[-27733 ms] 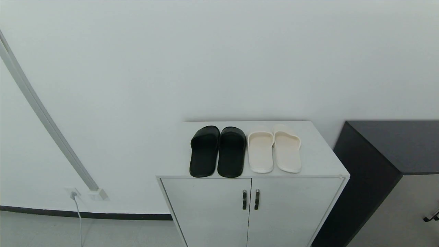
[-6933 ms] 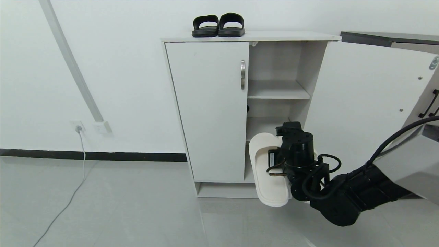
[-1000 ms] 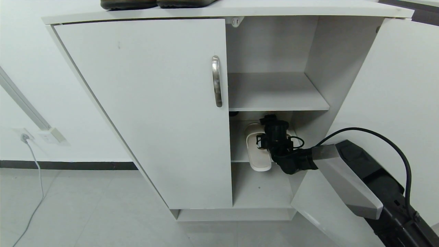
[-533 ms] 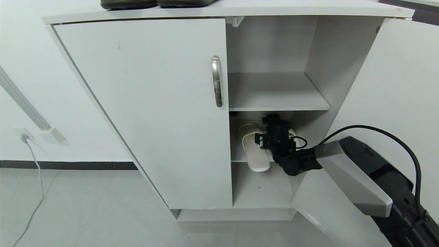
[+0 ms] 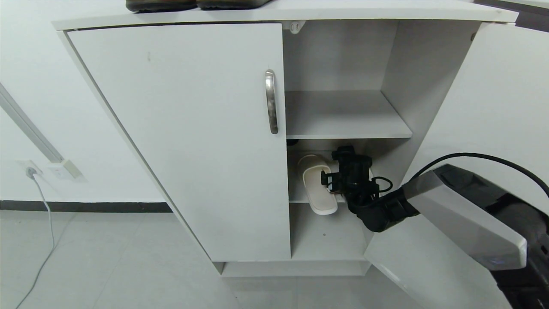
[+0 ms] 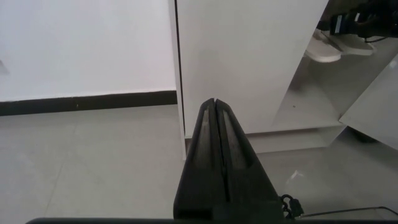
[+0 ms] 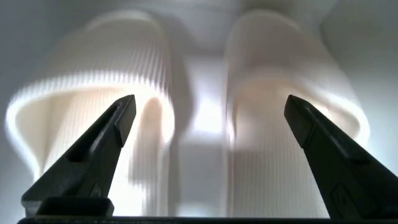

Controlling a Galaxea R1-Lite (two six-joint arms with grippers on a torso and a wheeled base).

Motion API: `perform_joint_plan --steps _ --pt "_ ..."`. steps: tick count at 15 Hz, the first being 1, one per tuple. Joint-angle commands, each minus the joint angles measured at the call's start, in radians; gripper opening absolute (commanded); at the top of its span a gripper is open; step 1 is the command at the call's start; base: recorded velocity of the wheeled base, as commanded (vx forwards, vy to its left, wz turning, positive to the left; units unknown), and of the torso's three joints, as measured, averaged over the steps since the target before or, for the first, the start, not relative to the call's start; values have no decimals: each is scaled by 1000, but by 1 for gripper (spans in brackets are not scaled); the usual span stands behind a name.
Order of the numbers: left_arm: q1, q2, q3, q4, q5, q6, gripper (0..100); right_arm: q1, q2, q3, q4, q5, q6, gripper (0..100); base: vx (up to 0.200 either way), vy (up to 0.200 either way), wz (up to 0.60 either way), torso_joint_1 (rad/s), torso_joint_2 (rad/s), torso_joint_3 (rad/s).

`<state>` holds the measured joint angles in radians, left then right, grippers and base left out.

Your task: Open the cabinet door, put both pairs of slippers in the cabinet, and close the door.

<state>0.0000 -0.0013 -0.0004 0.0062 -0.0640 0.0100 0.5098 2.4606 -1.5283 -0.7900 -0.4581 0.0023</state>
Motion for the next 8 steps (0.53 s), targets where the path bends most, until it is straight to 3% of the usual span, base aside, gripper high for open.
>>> perform_joint_plan --steps 1,2,5,8 --pt "0 1 -1 -2 1 1 0 44 -184 264 -118 16 1 100 0 0 0 0 0 0" --pt "0 1 0 0 0 1 0 53 -223 333 -144 24 2 100 0 0 0 0 0 0" --pt "0 1 -1 0 4 1 0 133 -433 711 -285 53 7 100 0 0 0 0 0 0" --pt "0 1 -1 0 4 -1 0 176 -516 893 -371 45 11 100 0 0 0 0 0 0"
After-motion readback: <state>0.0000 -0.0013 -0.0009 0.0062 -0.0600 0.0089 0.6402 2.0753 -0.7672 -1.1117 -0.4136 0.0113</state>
